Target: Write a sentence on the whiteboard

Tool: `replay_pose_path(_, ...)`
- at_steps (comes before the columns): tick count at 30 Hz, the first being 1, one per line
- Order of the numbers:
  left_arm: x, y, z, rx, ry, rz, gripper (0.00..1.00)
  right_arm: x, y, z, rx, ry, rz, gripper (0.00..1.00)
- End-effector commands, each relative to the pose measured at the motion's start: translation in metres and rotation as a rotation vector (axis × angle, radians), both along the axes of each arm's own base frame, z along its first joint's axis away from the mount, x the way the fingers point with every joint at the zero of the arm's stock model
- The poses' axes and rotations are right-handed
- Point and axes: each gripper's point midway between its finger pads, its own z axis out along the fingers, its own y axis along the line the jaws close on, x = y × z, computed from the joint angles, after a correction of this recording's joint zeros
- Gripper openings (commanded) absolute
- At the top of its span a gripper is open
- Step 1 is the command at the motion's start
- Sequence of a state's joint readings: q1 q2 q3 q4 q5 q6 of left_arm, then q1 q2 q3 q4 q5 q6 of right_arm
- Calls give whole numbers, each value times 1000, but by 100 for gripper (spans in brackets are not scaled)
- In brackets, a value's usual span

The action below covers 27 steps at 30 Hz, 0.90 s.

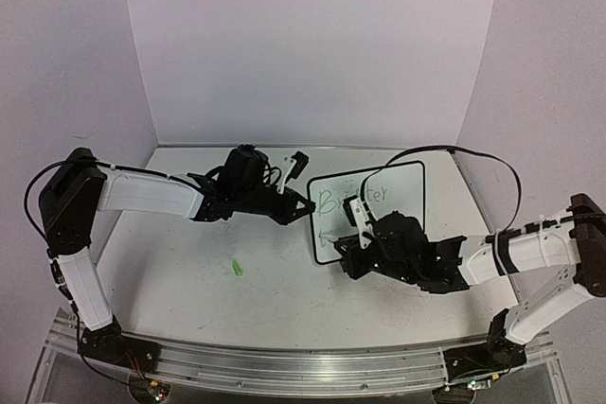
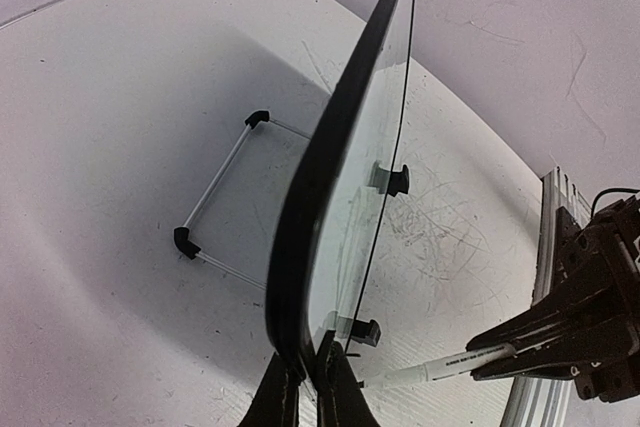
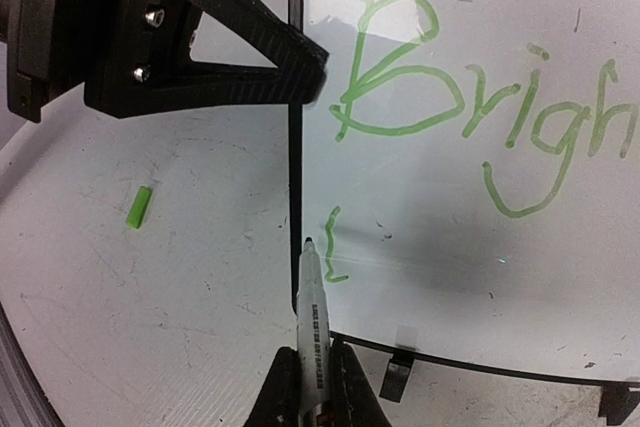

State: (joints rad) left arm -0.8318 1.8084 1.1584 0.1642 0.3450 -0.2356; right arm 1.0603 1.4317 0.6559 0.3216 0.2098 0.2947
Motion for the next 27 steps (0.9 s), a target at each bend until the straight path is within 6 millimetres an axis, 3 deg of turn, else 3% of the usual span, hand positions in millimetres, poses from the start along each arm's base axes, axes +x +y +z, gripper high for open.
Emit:
replay_pose_path(1, 18, 2, 13, 12, -66, 50, 0, 5, 10, 5, 21, -25, 8, 0)
replay_pose_path(14, 18, 3, 15, 10, -73, 49, 0, 17, 6, -4, -8, -31, -64, 0)
replay_pose_path(27, 18, 2, 15, 10, -72, 47, 0, 23, -22, -6, -61, -23, -199, 0)
